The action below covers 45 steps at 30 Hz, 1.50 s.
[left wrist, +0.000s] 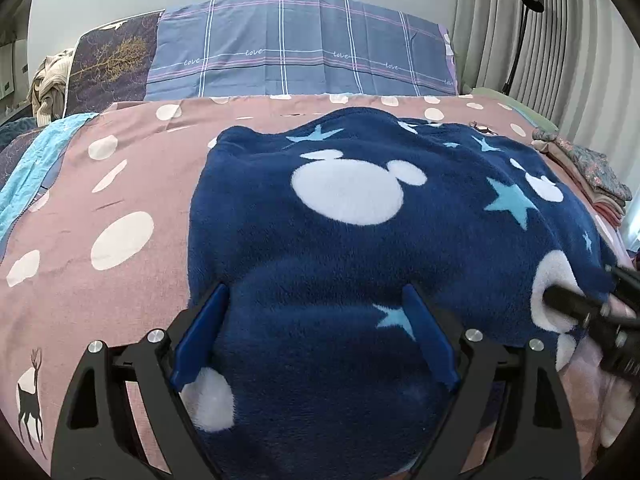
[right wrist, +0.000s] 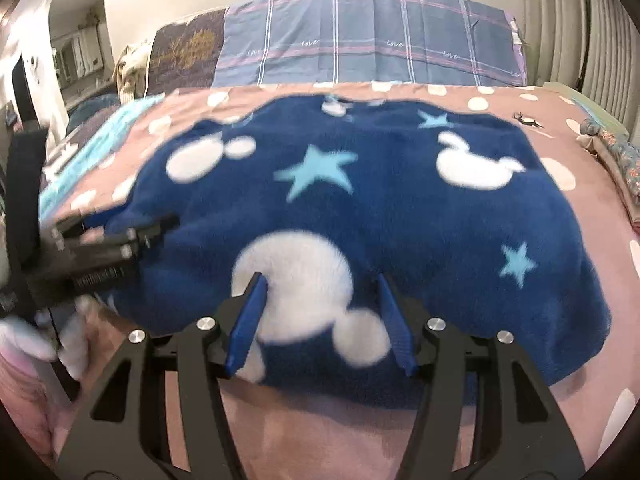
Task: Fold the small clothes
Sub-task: 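Grasp the folded top's edge with both grippers and lift it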
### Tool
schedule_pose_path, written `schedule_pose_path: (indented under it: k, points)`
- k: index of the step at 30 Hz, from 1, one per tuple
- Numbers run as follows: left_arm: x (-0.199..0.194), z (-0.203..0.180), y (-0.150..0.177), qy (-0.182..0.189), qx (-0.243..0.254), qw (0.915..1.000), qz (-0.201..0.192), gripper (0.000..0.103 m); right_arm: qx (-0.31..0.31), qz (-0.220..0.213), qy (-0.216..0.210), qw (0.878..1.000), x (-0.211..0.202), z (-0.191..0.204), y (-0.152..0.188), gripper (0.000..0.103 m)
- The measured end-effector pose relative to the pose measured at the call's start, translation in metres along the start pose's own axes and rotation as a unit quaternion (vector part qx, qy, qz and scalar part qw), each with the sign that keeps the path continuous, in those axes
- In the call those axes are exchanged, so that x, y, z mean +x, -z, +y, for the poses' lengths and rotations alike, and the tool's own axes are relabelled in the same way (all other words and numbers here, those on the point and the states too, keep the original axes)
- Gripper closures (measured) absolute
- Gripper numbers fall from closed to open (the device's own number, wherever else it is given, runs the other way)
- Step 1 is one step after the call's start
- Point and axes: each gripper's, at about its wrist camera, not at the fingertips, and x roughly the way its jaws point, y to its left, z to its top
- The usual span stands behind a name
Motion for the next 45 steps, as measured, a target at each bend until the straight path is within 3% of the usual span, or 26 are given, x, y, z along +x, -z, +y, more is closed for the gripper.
schedule_pose_path:
  k: [11, 14, 17, 21, 24, 26, 29, 34, 36, 41, 44, 45]
  points:
    - [-0.008, 0.003, -0.001, 0.014, -0.013, 0.9997, -0.014, 0.015, 0.012, -0.011, 0.018, 1.000, 0.001, -0.006, -0.022, 0.045]
    - [-0.029, 0.023, -0.007, 0.037, -0.042, 0.9978, -0.034, 0.015, -0.034, -0.026, 0.009, 0.999, -0.007, 0.009, -0.022, 0.045]
    - [-0.047, 0.056, -0.015, 0.001, -0.067, 0.9965, -0.049, 0.015, -0.110, -0.042, -0.017, 0.993, -0.017, 0.036, -0.017, 0.042]
    - [-0.046, 0.088, -0.014, -0.023, -0.088, 0.9956, -0.026, 0.015, -0.219, -0.050, -0.089, 0.970, -0.027, 0.088, -0.002, 0.037]
    - [-0.044, 0.101, -0.005, -0.018, -0.106, 0.9941, -0.016, 0.015, -0.310, -0.073, -0.106, 0.942, -0.028, 0.128, 0.013, 0.037]
    - [-0.045, 0.107, 0.002, -0.003, -0.120, 0.9926, -0.017, 0.015, -0.361, -0.081, -0.091, 0.925, -0.023, 0.150, 0.023, 0.037]
    - [-0.048, 0.117, 0.012, 0.008, -0.136, 0.9903, -0.026, 0.015, -0.399, -0.060, -0.079, 0.911, -0.012, 0.166, 0.031, 0.037]
    - [-0.057, 0.138, 0.013, 0.020, -0.170, 0.9842, -0.046, 0.015, -0.486, -0.047, -0.012, 0.873, 0.006, 0.183, 0.056, 0.037]
    - [-0.058, 0.142, 0.008, 0.033, -0.170, 0.9837, -0.049, 0.015, -0.498, -0.046, -0.002, 0.866, 0.010, 0.184, 0.061, 0.037]
    - [-0.036, 0.149, -0.016, 0.104, -0.178, 0.9781, -0.029, 0.014, -0.510, -0.073, 0.025, 0.857, 0.020, 0.200, 0.059, 0.038]
    - [0.000, 0.155, -0.035, 0.159, -0.189, 0.9690, 0.006, 0.014, -0.525, -0.083, 0.031, 0.847, 0.025, 0.210, 0.061, 0.045]
    - [0.021, 0.155, -0.043, 0.189, -0.194, 0.9621, 0.032, 0.014, -0.526, -0.080, 0.029, 0.846, 0.026, 0.210, 0.060, 0.048]
